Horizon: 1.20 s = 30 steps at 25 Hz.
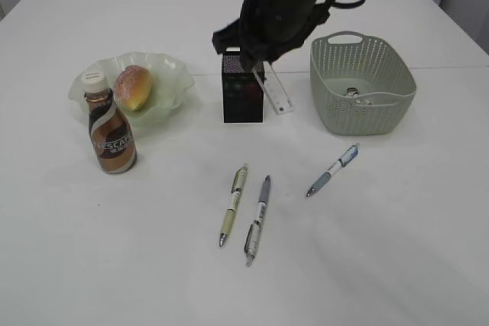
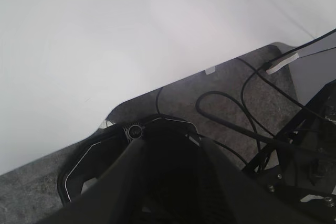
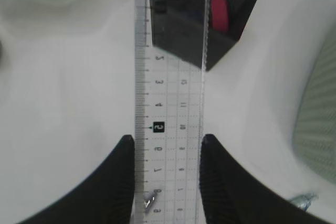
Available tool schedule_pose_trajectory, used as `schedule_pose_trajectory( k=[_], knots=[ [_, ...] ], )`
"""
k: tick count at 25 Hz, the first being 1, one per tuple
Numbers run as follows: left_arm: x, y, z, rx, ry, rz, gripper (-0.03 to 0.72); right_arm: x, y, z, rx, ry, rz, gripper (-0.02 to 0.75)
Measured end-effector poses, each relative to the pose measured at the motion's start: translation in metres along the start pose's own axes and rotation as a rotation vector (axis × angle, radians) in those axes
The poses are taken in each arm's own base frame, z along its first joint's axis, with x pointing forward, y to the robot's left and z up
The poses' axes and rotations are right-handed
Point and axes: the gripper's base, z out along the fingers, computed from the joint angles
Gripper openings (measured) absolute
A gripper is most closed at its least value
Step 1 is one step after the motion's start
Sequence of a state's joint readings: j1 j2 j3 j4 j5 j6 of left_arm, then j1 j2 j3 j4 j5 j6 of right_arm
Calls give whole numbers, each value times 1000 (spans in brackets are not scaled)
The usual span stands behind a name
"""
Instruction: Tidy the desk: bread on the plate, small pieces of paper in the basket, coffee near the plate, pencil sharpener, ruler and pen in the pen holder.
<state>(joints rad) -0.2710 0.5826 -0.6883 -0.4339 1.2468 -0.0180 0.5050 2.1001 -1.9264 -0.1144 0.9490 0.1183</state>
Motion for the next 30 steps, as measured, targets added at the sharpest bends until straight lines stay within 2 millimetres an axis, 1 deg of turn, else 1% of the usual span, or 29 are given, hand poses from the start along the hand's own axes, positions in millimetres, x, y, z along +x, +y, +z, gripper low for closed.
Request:
schedule_pose_trajectory(
  k=[1, 4, 7, 10, 13, 16, 19, 24, 26, 30],
  knots=[
    [0, 0, 0, 0, 0, 0, 246, -5, -1, -10, -3, -46, 3, 294],
    [0, 0, 0, 0, 0, 0, 246, -11, -2, -29, -13, -158, 4, 294],
    [0, 0, 0, 0, 0, 0, 246, -8, -2, -31, -11, -243, -14, 294],
    [0, 0, 0, 0, 0, 0, 246, 0, -2, -26, -3, -342, -55, 294],
    [0, 0, 0, 0, 0, 0, 246, 8, 0, -23, -17, -488, -106, 294],
    [0, 0, 0, 0, 0, 0, 246, 10, 2, -22, -52, -657, -125, 294],
    [0, 0, 0, 0, 0, 0, 246, 9, -5, -17, -57, -731, -117, 294],
    [0, 0, 0, 0, -4, 0, 246, 8, -27, 5, -37, -787, -89, 294],
    [-1, 0, 0, -2, -11, 1, 246, 7, -33, 9, -34, -829, -86, 294],
    [-2, 3, 0, -30, -19, 11, 246, 3, -32, 15, -56, -939, -91, 294]
  ],
)
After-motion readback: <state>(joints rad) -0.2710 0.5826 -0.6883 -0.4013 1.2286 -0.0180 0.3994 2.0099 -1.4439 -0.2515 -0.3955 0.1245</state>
